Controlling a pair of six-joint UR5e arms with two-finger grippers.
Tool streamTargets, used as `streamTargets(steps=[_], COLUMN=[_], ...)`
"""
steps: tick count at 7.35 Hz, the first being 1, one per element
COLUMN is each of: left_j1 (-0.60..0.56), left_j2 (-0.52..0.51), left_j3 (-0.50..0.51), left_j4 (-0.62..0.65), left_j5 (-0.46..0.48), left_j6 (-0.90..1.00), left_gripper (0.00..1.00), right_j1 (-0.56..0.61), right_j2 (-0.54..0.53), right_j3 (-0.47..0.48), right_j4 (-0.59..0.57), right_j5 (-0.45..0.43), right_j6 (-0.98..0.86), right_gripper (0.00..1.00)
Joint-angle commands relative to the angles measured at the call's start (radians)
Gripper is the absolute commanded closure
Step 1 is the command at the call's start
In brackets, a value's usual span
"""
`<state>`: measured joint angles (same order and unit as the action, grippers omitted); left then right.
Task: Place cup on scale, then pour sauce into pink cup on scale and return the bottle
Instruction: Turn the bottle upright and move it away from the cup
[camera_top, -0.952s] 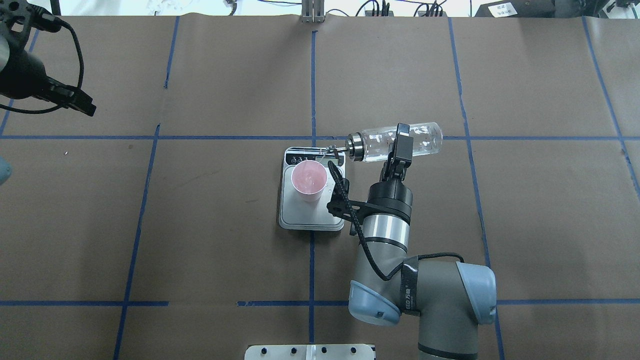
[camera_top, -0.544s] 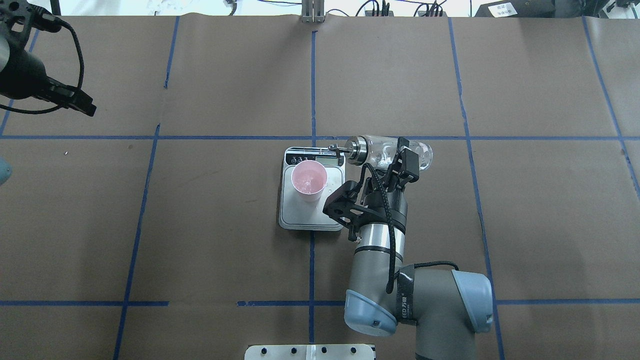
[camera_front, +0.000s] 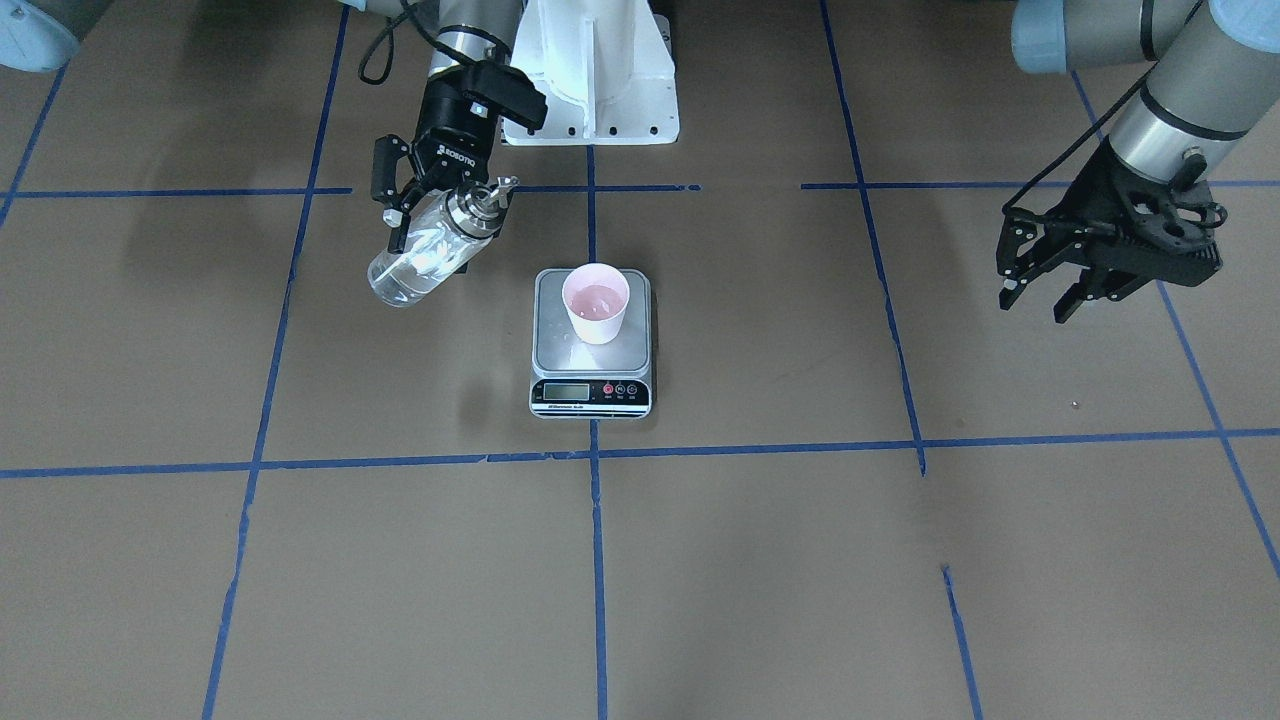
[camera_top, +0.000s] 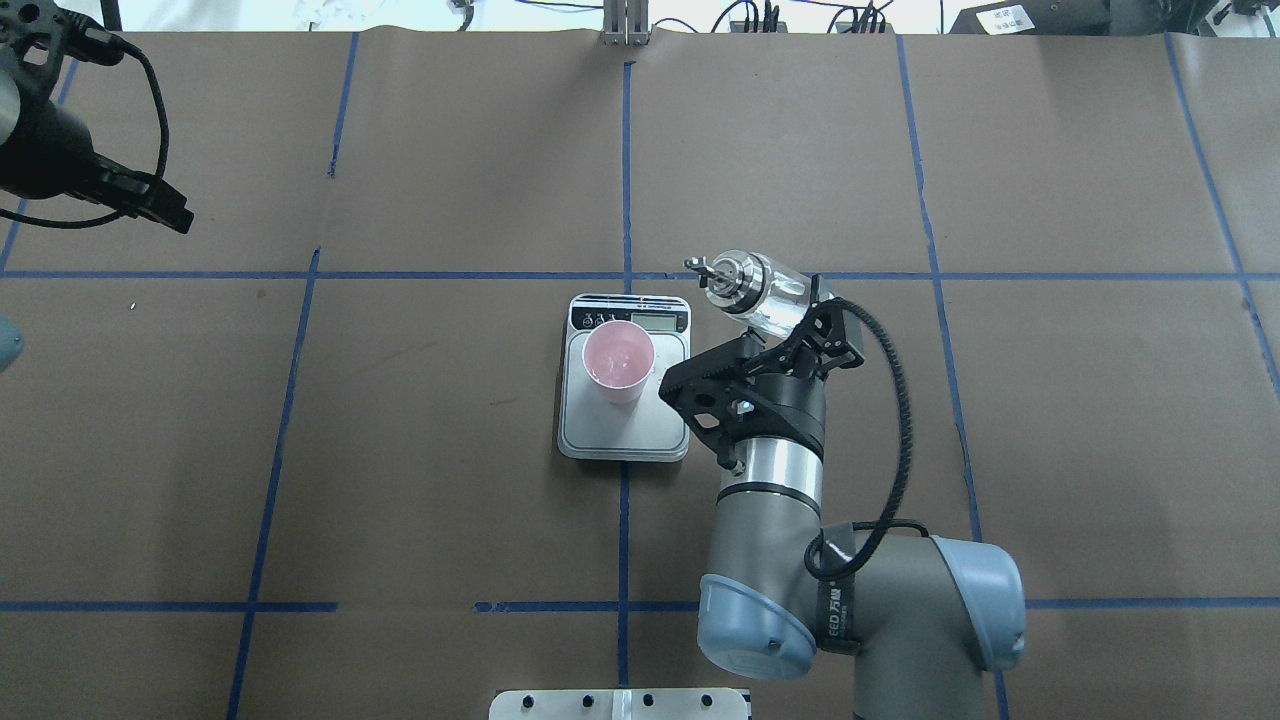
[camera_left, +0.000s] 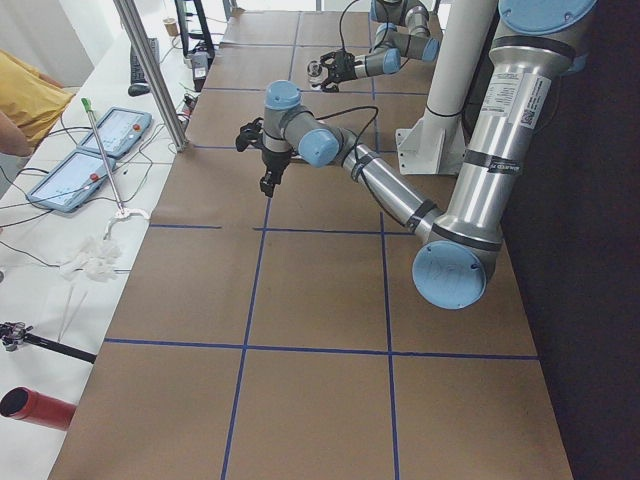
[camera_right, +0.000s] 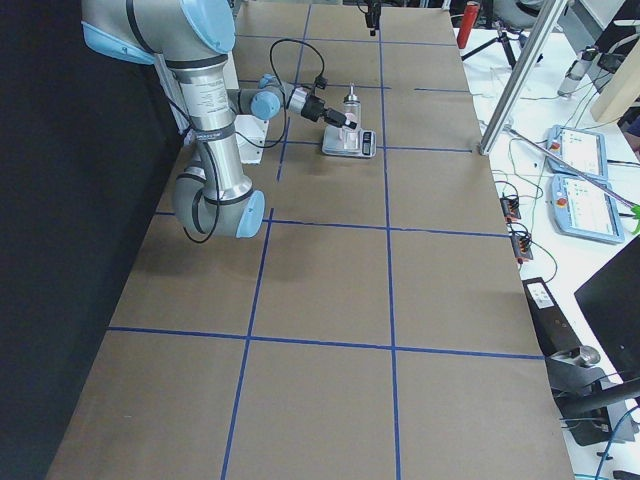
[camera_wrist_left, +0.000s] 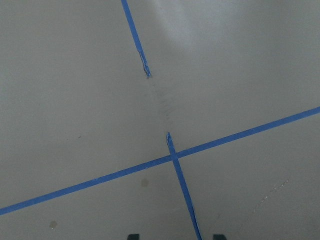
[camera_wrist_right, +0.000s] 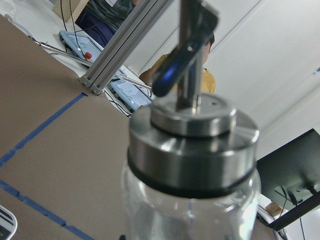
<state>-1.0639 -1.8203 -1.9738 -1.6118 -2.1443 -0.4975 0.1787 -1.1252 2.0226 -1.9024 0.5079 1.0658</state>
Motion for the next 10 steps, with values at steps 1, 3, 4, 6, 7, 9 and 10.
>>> streamTargets(steps=[1, 3, 4, 6, 7, 9, 10], left_j1=[-0.001, 0.001, 0.001, -0.001, 0.001, -0.001, -0.001], left_j2=[-0.001, -0.001, -0.001, -0.001, -0.001, -0.001, -0.001], left_j3=[-0.002, -0.002, -0.004, -0.017, -0.017, -0.02, -0.023], left_j4=[0.001, 0.0, 0.0, 0.001, 0.001, 0.004, 0.004], left_j5=[0.0, -0.014, -0.014, -0.014, -0.014, -0.014, -0.014], left_j6=[-0.004, -0.009, -0.019, -0.021, -0.021, -0.021, -0.021], left_gripper=[0.42, 0.42, 0.42, 0.42, 0.42, 0.41, 0.41], right_j1=[0.016, 0.033, 0.042, 0.071, 0.07, 0.07, 0.071], right_j2=[-0.19, -0.42, -0.454, -0.467, -0.462, -0.473, -0.473], right_j3=[0.031, 0.007, -0.016, -0.038, -0.06, -0.085, -0.111], right_j4=[0.345, 0.741, 0.808, 0.819, 0.829, 0.882, 0.917], right_j5=[0.046, 0.049, 0.054, 0.084, 0.089, 0.168, 0.172], right_j6=[0.046, 0.039, 0.046, 0.201, 0.294, 0.447, 0.45], right_gripper=[1.0, 1.0, 1.0, 1.0, 1.0, 1.0, 1.0])
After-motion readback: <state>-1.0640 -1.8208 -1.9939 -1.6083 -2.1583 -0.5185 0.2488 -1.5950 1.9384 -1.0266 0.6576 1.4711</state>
